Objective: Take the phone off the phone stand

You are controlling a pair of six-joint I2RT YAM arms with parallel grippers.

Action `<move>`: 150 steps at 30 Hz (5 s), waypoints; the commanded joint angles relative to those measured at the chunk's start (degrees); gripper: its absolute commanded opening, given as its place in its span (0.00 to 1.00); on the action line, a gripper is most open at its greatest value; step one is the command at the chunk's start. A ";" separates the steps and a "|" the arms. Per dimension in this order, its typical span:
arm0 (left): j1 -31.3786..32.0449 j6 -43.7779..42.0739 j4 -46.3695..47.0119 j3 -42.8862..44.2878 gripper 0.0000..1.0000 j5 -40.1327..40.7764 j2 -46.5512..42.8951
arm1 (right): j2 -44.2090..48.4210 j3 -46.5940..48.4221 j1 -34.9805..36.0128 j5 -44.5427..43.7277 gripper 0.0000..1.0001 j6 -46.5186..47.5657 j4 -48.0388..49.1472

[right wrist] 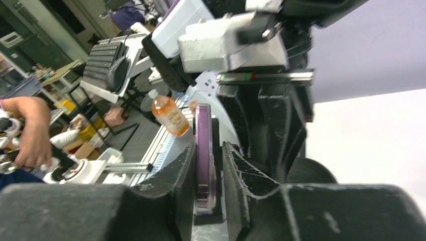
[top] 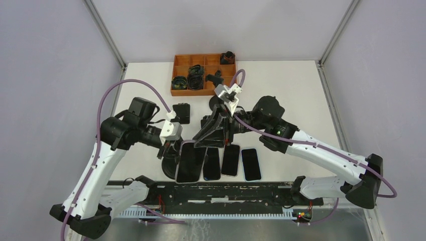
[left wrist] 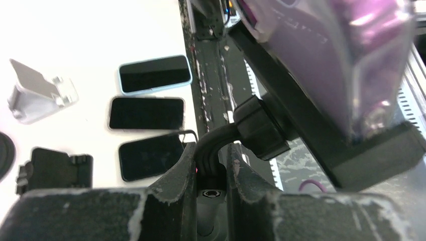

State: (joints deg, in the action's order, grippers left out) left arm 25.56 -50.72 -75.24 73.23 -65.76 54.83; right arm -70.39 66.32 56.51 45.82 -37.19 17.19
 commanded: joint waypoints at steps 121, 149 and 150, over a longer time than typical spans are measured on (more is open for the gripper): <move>0.54 -10.57 -8.45 4.03 0.02 2.21 -2.51 | 4.92 -26.50 -40.51 -28.25 0.00 27.11 -51.34; 0.54 -10.02 -5.53 3.06 0.02 2.03 -1.99 | 19.69 -17.08 -38.34 -20.66 0.79 14.96 -37.82; 0.54 -10.01 -5.41 3.08 0.02 2.18 -1.86 | 19.98 -15.17 -34.42 -18.86 0.79 13.66 -35.56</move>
State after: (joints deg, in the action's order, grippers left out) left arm 25.91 -59.05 -83.77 74.54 -60.31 52.84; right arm -52.51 43.13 13.61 12.67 -17.98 -26.17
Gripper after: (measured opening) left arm 0.233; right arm 0.780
